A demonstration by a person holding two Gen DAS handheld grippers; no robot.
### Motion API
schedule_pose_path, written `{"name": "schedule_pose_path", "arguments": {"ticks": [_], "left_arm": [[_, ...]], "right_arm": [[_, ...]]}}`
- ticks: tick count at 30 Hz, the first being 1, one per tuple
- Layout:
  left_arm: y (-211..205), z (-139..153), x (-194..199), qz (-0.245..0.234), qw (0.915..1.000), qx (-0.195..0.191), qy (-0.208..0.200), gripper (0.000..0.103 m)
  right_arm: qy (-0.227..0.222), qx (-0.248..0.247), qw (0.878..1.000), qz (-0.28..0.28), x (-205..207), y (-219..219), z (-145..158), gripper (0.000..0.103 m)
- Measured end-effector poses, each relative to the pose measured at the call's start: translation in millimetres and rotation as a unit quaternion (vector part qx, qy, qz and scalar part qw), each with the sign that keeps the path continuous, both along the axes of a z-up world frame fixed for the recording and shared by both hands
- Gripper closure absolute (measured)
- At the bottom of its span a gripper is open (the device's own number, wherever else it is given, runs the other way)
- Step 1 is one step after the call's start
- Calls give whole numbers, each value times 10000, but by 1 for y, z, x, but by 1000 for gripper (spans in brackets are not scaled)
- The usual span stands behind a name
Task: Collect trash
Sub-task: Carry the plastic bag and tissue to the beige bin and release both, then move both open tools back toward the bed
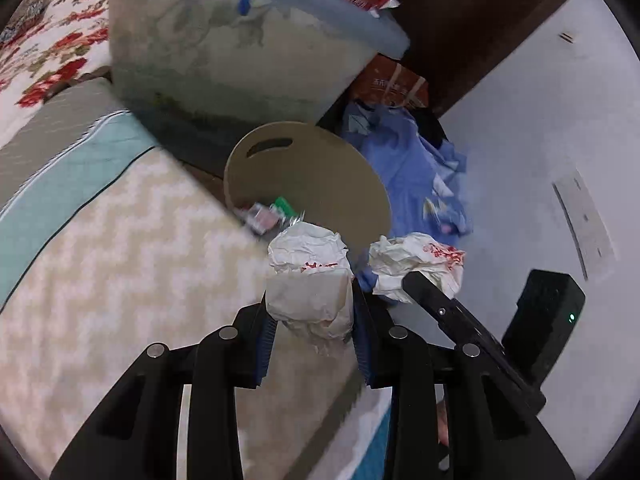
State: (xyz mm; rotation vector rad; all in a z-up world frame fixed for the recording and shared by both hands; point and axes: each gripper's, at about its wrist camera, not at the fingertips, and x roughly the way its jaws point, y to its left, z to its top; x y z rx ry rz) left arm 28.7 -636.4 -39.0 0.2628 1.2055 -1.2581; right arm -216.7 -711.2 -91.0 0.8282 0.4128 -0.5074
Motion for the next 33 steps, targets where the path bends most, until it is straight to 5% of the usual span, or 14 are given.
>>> {"name": "schedule_pose_path", "arguments": {"ticks": [6,7,8,9,10,14,23,29,33], "left_arm": [[-57,-25,11,179,9995,227,-117,68],[-65,-30,13,225,9993,262,-164,66],[-69,-32,13,281,9989,292,-222,55],[-74,-35,14,368,9982,366,-297,33],[-75,-37,14,491,9970,458,-382,26],[-57,-28,10,555,9975,218,-375,27],[74,30,-18,545,9948,-624,-597,27],[184,39,-35,603,9901,-433,-1190,26],[268,36,-26,1122,9854,-312,-1242,26]], "right_arm": [[385,38,9993,-19,26,-43,-15,65],[451,29,9990,0,31,-47,-17,61],[512,83,9987,12,36,-51,-20,44],[525,126,9985,15,38,-53,-20,31],[540,103,9985,-64,40,-55,-20,15],[303,-367,9981,-382,30,-45,-5,16],[-690,-259,9968,-323,-3,15,15,16],[-1111,9,9938,47,-5,64,27,16],[-1181,77,9921,421,11,95,39,16]]}}
